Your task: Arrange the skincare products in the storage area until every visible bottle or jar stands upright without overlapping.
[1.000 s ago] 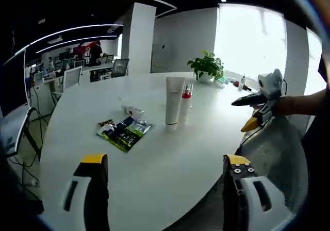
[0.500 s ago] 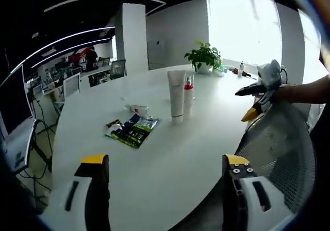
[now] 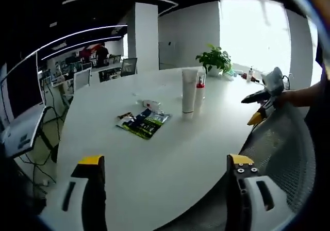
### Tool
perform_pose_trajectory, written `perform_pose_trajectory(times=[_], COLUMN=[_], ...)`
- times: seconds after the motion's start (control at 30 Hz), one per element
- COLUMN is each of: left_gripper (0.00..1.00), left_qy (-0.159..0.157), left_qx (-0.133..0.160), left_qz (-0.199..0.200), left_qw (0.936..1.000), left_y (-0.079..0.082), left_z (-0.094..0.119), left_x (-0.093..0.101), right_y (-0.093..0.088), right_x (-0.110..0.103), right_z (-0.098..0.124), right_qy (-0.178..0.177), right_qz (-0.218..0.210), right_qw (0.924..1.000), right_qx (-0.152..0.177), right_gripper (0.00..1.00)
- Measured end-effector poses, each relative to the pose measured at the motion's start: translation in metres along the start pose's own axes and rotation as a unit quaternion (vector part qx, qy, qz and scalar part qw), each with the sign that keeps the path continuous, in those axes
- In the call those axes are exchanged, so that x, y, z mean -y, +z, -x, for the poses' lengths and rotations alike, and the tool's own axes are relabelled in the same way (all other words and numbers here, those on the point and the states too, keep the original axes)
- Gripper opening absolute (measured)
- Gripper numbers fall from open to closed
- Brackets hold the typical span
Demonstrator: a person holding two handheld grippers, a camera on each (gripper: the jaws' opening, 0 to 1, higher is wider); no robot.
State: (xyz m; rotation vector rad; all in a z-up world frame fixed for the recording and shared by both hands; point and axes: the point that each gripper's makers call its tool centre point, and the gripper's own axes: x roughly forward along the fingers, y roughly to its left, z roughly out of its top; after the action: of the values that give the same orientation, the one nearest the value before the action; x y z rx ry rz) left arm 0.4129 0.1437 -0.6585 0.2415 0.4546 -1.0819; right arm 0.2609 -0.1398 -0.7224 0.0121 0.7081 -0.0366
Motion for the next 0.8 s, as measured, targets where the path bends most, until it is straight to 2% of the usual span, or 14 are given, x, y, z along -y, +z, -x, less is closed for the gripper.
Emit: perform_pose_trajectory(times=[0.1, 0.4, 0.5, 0.67, 0.7, 0.73, 0.8], left_gripper=[0.90, 0.84, 0.79, 0.75, 0.75, 0.75, 0.75], left_qy=[0.007, 0.016, 0.033, 0.059, 0.062, 0.066, 0.077], left_qx=[-0.004, -0.033, -0.037, -0.051, -0.046, -0.026, -0.004], left_qz=[0.016, 0.009, -0.001, -0.007, 0.000, 0.010, 0.031], left_qw=[0.9998, 0.9993, 0.9988, 0.9969, 0.9970, 0.9975, 0.9966], left_y=[-0.008, -0.019, -0.020, -0.023, -0.020, -0.014, -0.010], left_z=[-0.006, -0.010, -0.010, -0.006, -0.002, 0.002, 0.008], left_x=[-0.001, -0.003, -0.008, -0.018, -0.019, -0.020, -0.023], right_y=[-0.002, 0.000, 0.021, 0.055, 0.062, 0.069, 0.077], right_x=[0.001, 0.005, 0.023, 0.061, 0.065, 0.073, 0.082], right_z=[0.001, 0.007, 0.017, 0.018, 0.020, 0.020, 0.020], right_qy=[-0.002, -0.011, -0.028, -0.046, -0.051, -0.057, -0.061], right_qz=[-0.005, -0.007, -0.019, -0.020, -0.015, -0.010, -0.006], right_qw=[1.0000, 0.9999, 0.9992, 0.9981, 0.9979, 0.9977, 0.9974], right_qx=[-0.003, -0.006, 0.020, 0.035, 0.037, 0.036, 0.037], right_gripper=[0.99, 0.98, 0.98, 0.97, 0.97, 0.97, 0.97])
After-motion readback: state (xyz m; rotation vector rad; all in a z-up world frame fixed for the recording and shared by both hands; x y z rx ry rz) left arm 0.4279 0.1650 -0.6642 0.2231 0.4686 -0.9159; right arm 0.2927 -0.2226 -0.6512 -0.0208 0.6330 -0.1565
